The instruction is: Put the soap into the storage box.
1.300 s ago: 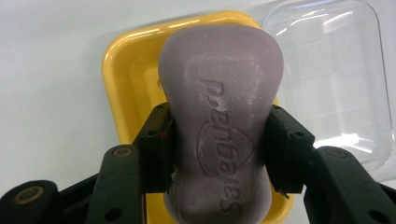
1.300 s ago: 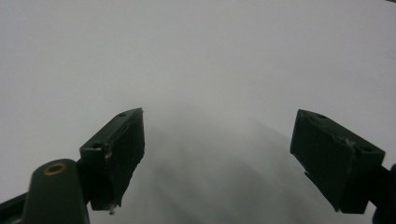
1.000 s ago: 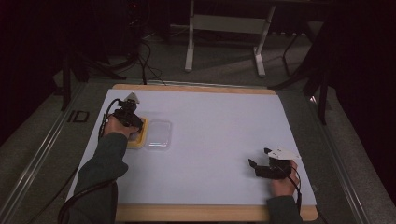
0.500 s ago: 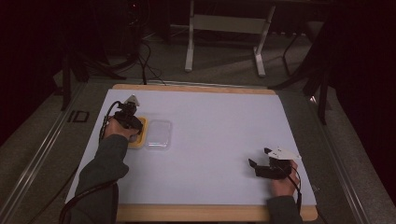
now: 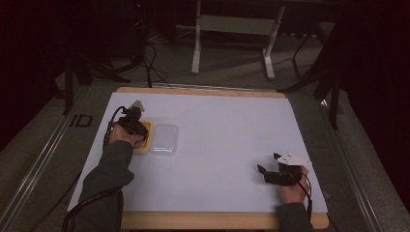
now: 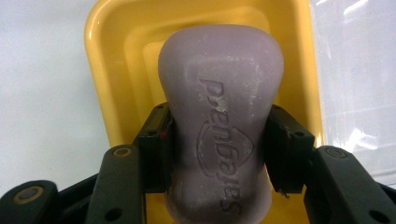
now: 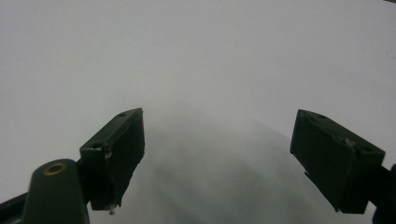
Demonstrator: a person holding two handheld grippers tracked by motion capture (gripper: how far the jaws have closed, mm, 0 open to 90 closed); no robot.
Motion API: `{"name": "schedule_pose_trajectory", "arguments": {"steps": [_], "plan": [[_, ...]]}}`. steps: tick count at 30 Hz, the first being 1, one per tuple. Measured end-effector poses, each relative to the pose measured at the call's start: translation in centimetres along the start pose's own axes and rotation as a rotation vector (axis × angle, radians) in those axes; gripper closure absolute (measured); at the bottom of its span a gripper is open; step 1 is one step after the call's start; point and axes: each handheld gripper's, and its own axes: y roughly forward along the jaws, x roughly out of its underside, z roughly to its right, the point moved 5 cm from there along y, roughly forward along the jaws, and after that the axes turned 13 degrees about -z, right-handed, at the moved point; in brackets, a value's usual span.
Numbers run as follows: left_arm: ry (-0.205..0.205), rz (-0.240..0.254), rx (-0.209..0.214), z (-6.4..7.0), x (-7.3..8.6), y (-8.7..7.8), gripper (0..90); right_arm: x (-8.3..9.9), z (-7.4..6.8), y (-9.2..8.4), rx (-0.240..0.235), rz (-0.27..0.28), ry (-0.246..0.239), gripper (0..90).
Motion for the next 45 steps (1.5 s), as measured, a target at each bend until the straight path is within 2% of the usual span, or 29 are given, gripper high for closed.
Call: {"name": "schedule_pose_trajectory", "arguments": {"steps": [10, 20, 29, 33, 41, 45], "plan": [[0.006, -0.003, -0.017, 0.2, -0.1, 0.3, 49.3, 0.0, 0.0, 0.0, 0.0, 0.0, -0.001, 17.4], [0.009, -0.007, -0.008, 0.1, 0.0, 0.5, 45.1, 0.0, 0.0, 0.0, -0.001, -0.002, -0.001, 17.4], [0.009, 0.01, 0.033, -0.2, 0.1, 0.1, 38.6, 0.0, -0.1, 0.0, 0.0, -0.005, -0.003, 17.4], [0.016, 0.018, 0.028, -0.1, 0.1, -0.3, 37.7, 0.0, -0.1, 0.1, 0.001, -0.006, -0.004, 17.4], [0.03, 0.044, -0.009, -0.1, 0.3, -1.0, 33.4, 0.0, -0.1, 0.1, 0.0, -0.005, -0.004, 17.4], [0.036, 0.062, -0.01, -0.1, 0.4, -1.5, 32.7, 0.0, -0.1, 0.1, 0.001, -0.007, -0.005, 17.4]]}}
